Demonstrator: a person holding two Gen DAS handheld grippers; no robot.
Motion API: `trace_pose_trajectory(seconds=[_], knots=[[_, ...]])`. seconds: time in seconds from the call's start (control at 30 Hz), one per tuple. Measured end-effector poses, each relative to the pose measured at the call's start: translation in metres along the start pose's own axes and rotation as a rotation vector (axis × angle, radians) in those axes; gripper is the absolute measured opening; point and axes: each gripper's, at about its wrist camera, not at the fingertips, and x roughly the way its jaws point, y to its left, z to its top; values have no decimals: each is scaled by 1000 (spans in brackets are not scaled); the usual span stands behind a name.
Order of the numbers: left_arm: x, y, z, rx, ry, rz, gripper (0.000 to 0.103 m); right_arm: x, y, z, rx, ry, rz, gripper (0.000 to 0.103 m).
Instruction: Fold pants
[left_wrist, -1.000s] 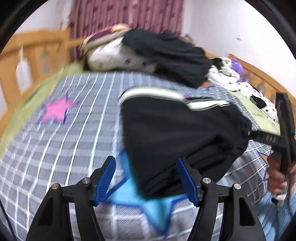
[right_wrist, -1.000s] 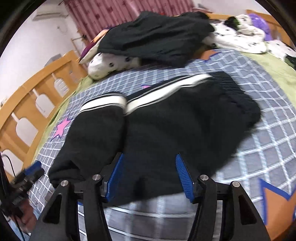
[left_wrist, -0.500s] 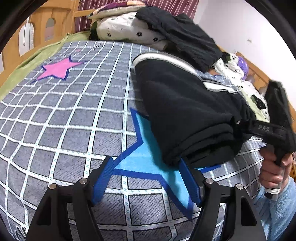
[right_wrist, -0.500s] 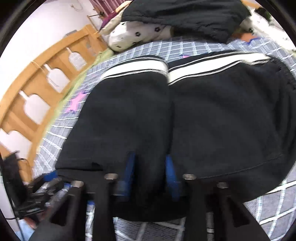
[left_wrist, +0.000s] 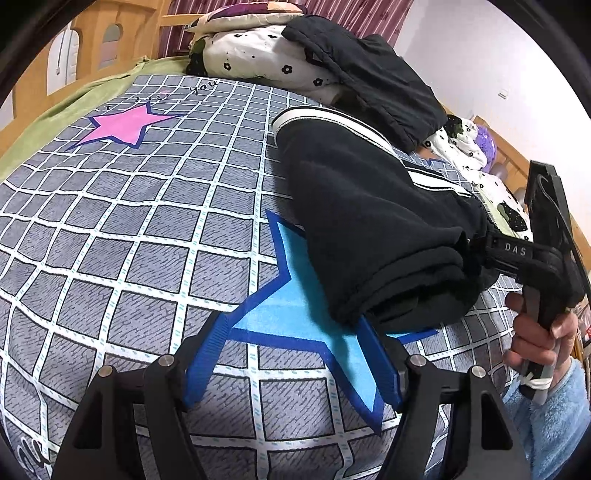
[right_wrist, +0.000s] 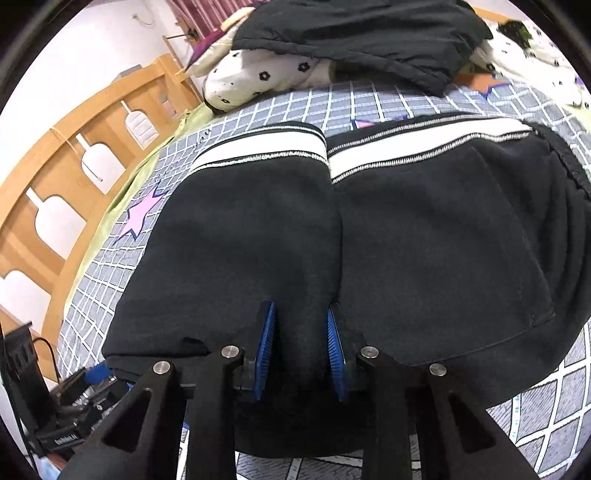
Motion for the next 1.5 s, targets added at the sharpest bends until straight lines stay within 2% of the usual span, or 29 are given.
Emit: trace_pose_trajectory(seconds=[0.1,0.27,0.3,0.33,0.37,0.5,0.57,0.63,0.73,0.87,1.0,1.13,1.23,1.33,1.4,1.47,1.5], knots=[[0,4,1,-27,14,-24,71,0,1,3,19,17,-4,28],[-9,20,3,-88,3,-88,71,-9,7,8,-20,22,-3,31],[-11,24,3,-96,-8,-93,71,-12,6,6,-11,9,6,33],[-13,27,3,-106,-18,-98,71,-14,6,6,1,2,17,41],[-13,30,4,-117,-17,-102,71,-14,5,4,16,1,36,44],[-7,38,5,-141,4,-118,71,7,6,0,46,37,23,47],[-7,35,5,-123,3,-113,71,11,5,0,76,16,29,43],[-8,32,5,-103,2,-103,71,10,5,1,71,1,39,21],[-9,27,4,-71,0,-110,71,-3,7,4,34,-60,57,17],[-16,4,2,9,3,-191,71,-33,9,14,11,-164,78,17],[-15,-28,5,87,-9,-160,71,-63,1,26,-26,-235,78,17],[8,-56,9,88,58,-160,71,-88,-24,38,-45,-273,54,16],[13,-79,13,120,47,-166,71,-105,-46,47,-54,-300,19,16],[11,-96,13,140,30,-207,71,-128,-78,58,-60,-343,-27,16],[14,-107,12,150,46,-225,71,-141,-102,61,-72,-375,-90,16],[20,-120,10,170,60,-230,71,-140,-128,59,-54,-360,-145,16],[25,-126,10,183,68,-226,71,-132,-144,57,-40,-321,-168,16]])
